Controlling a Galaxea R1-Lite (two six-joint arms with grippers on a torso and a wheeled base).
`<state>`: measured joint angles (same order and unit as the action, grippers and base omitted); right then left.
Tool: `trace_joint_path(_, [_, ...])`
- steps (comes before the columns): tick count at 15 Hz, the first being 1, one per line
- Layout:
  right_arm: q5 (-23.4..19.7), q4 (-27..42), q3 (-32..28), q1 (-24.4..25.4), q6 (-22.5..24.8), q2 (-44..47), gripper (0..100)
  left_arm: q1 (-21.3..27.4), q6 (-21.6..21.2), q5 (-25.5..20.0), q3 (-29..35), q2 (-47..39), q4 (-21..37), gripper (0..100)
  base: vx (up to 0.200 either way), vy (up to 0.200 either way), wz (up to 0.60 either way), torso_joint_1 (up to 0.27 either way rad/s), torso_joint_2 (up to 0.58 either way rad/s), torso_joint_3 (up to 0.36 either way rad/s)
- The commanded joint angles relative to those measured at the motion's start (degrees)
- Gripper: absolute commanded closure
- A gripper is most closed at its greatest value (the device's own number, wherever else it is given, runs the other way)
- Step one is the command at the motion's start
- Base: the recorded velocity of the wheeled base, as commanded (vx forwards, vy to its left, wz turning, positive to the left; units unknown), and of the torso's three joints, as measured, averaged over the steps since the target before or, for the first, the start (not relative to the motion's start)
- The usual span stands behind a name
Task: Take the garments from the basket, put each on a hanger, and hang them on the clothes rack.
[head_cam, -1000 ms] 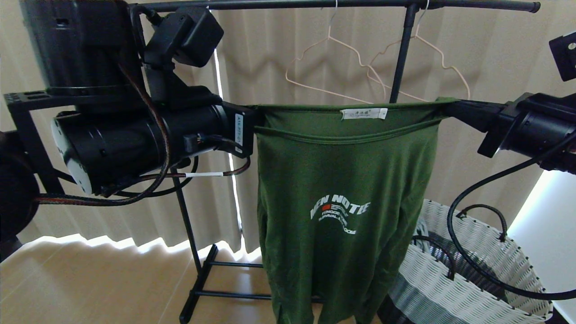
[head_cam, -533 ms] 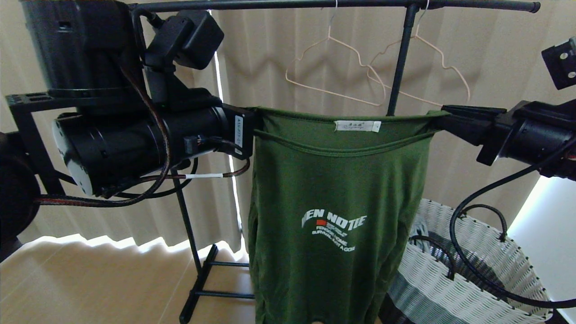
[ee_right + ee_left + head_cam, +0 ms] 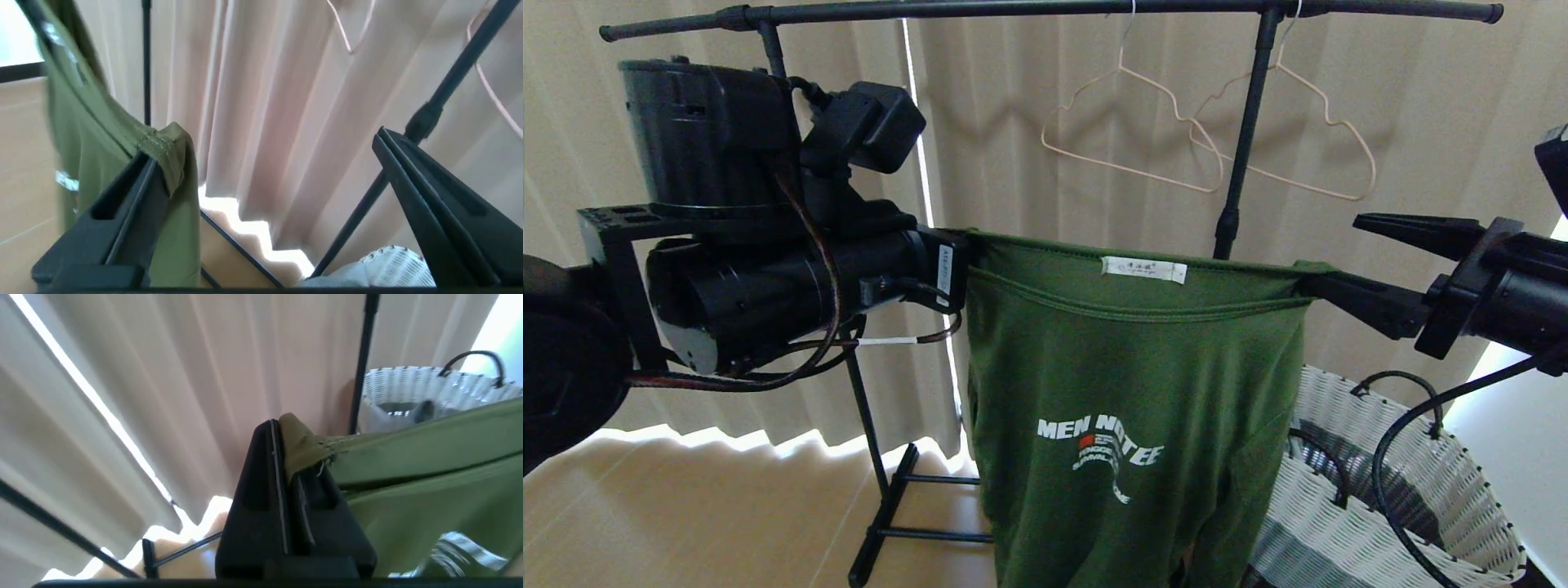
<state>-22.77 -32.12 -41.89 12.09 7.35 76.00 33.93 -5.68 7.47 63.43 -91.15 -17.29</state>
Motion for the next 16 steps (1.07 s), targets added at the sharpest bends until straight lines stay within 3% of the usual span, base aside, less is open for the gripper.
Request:
trace_joint_path(1, [-0.2, 0.0, 0.2, 0.0, -0.1, -1.7, 0, -1.3, -0.6, 0.1, -0.2, -0.3, 0.0, 100, 0.0, 0.0, 0.0, 0.0, 0.0, 0.0])
trace_joint_path(7, [-0.3, -0.2, 2.2, 2.5, -0.9, -2.3, 0, -3.5, -2.1, 0.1, -0.1, -1.0, -0.2, 100, 0.0, 0.0, 0.0, 0.0, 0.0, 0.0])
trace_joint_path(10, [-1.8, -0.1, 2.2, 5.7, -5.1, -5.2, 0, -4.7, -2.1, 0.1, -0.2, -1.1, -0.3, 100, 0.0, 0.0, 0.0, 0.0, 0.0, 0.0])
trace_joint_path(13, [-4.3, 0.4, 3.3, 5.8, -6.6, -7.4, 0, -5.3, -2.1, 1.1, -0.7, -0.9, -0.4, 100, 0.0, 0.0, 0.0, 0.0, 0.0, 0.0])
trace_joint_path(16, [-3.9, 0.0, 5.9, 5.8, -6.3, -8.0, 0, -5.3, -2.1, 1.2, -1.1, -0.8, -0.4, 100, 0.0, 0.0, 0.0, 0.0, 0.0, 0.0])
